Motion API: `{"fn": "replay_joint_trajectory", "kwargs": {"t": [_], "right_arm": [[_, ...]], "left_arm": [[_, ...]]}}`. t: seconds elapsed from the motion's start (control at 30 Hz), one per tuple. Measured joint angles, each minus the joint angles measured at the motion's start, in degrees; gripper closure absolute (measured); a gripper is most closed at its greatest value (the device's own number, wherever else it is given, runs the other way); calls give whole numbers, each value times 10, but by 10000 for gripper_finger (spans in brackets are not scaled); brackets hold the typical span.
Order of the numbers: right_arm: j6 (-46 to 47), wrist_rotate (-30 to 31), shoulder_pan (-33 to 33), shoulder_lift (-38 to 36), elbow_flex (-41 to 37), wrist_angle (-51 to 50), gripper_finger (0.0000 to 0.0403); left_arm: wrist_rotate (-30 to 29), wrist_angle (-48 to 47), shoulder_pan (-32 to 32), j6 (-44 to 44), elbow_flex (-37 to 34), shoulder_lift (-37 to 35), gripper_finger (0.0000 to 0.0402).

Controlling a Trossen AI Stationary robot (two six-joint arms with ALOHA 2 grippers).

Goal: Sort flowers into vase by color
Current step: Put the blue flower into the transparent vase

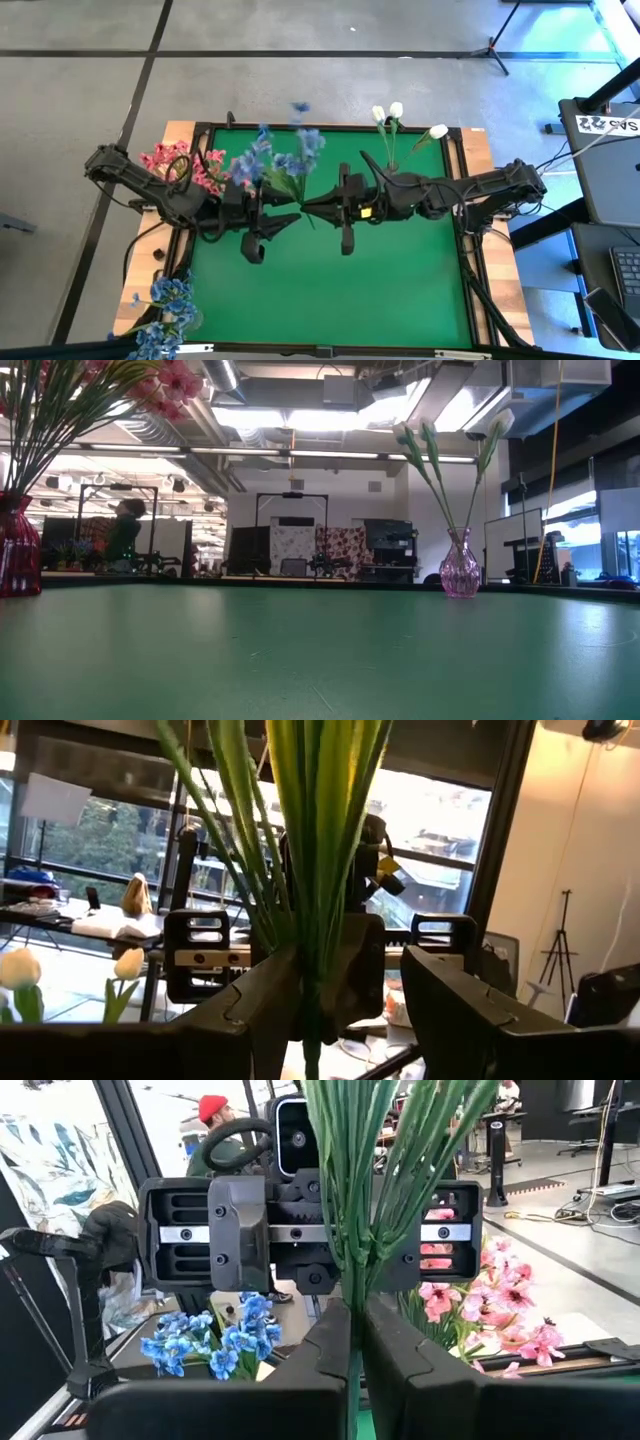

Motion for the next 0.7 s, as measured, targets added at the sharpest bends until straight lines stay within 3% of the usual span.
{"fn": "replay_joint_trajectory", "kwargs": {"t": [0.7], "right_arm": [[-105,85,50,-1,0,50,391]], "left_arm": [[-26,-25,-15,-18,-1,-3,225]]}}
